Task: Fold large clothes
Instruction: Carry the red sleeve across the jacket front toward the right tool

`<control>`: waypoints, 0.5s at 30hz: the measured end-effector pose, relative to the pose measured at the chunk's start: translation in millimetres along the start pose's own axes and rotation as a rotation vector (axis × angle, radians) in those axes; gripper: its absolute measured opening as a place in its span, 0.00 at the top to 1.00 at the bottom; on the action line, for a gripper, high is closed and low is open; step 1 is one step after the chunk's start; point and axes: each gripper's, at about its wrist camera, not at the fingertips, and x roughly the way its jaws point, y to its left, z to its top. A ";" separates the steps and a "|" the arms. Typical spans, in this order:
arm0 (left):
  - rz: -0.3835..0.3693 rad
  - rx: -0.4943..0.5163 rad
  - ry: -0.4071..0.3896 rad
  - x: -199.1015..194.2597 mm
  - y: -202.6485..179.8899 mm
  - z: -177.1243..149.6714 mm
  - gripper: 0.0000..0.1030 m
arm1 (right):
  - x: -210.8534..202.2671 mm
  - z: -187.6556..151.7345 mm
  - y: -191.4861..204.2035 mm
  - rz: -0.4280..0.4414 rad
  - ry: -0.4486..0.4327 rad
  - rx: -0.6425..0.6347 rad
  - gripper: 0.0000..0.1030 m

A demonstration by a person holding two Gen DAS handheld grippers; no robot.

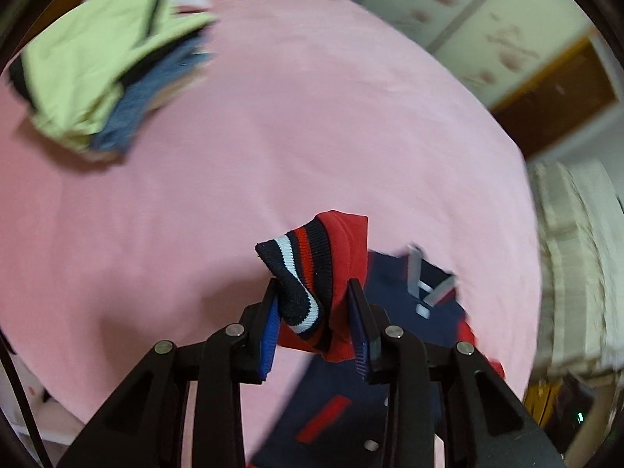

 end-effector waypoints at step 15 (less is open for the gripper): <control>0.024 0.311 0.247 82.0 -142.8 -62.0 0.14 | 8.4 -40.2 -115.9 -0.019 -0.099 0.263 0.05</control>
